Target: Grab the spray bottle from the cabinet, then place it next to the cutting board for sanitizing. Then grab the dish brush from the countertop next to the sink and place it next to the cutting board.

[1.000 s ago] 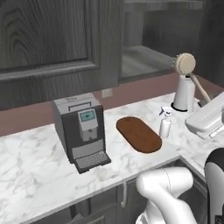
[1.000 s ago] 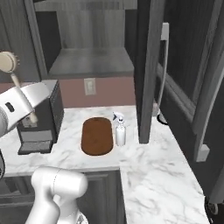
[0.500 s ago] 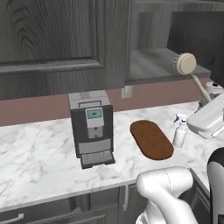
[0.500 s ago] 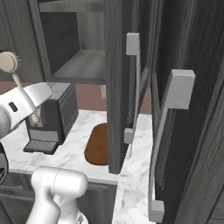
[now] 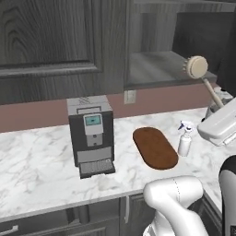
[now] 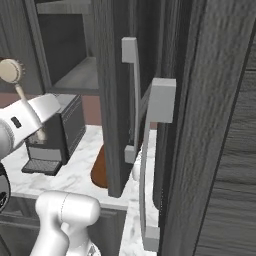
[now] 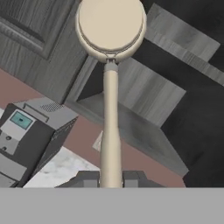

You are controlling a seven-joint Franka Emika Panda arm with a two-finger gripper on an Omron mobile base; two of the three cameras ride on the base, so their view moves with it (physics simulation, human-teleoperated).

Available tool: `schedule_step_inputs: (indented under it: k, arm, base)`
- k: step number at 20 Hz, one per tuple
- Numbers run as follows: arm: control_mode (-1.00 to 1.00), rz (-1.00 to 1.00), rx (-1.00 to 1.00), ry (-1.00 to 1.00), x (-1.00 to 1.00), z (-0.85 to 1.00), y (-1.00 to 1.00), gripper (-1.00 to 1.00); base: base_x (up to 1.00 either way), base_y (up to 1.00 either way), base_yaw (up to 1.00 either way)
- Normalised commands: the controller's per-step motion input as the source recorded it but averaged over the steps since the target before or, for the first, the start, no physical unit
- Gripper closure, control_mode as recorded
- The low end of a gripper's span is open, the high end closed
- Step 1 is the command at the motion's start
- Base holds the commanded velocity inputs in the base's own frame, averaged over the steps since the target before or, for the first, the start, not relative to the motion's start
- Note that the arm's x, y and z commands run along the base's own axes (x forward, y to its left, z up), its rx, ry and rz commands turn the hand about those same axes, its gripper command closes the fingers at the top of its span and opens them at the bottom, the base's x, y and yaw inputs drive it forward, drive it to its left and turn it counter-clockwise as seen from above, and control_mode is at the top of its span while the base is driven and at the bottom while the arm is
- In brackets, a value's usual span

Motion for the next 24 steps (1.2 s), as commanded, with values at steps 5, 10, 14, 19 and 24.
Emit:
schedule_step_inputs:
  k: [5,10,14,19,24]
  arm:
    - [-1.00,0.00,0.12,0.02,-0.31,-0.08,-0.38,1.00]
    - [-1.00,-0.05,0.12,0.31,-0.04,-0.53,-0.04,1.00]
    - [-1.00,-0.13,0.03,0.43,0.30,-0.56,0.21,1.00]
    - [-1.00,-0.19,0.03,0.35,0.37,-0.43,0.32,1.00]
    - [-1.00,-0.03,0.07,0.29,0.42,-0.37,0.13,1.00]
  base:
    - [0.00,-0.08,-0.01]
    - [0.00,0.00,0.00]
    - [0.00,0.00,0.00]
    - [0.00,0.00,0.00]
    - [0.00,0.00,0.00]
